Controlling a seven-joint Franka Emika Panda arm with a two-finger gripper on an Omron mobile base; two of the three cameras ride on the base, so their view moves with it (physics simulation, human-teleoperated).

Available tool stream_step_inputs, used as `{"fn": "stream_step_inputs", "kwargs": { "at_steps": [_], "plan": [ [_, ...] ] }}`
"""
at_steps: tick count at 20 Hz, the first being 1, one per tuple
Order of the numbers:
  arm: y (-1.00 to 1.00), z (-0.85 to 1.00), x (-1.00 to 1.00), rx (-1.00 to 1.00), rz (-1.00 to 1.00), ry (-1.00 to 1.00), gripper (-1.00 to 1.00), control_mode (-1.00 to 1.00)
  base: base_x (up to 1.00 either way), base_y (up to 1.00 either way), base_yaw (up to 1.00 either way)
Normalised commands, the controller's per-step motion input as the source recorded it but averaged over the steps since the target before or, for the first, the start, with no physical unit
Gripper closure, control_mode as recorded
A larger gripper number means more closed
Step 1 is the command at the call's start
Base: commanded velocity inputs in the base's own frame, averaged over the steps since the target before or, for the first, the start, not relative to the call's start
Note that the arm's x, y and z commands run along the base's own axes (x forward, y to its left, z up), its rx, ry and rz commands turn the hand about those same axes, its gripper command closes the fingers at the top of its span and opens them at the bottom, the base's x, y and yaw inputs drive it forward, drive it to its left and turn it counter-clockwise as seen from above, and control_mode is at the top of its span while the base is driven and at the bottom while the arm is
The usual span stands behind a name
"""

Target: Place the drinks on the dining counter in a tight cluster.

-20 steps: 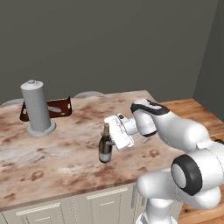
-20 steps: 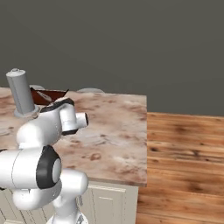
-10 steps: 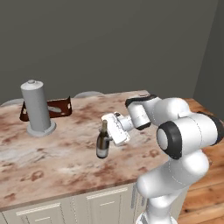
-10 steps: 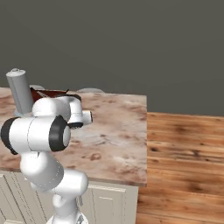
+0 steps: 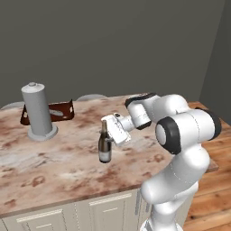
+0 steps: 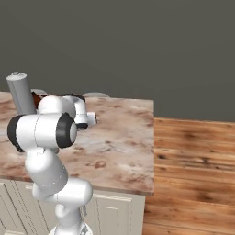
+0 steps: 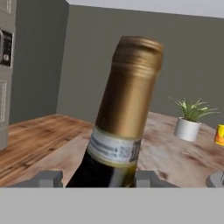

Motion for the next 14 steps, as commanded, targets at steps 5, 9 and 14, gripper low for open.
{"fn": "stream_step_inputs", "kwargs": {
  "at_steps": [5,9,14],
  "plan": [
    [-0.05,-0.28,-0.22,0.00,0.00,0.00,1.00,-1.00,0.00,0.00,0.00],
    [-0.03,-0.25,-0.24,0.00,0.00,0.00,1.00,-1.00,0.00,0.00,0.00],
    [-0.01,-0.20,-0.16,0.00,0.00,0.00,1.00,-1.00,0.00,0.00,0.00]
  ]
}}
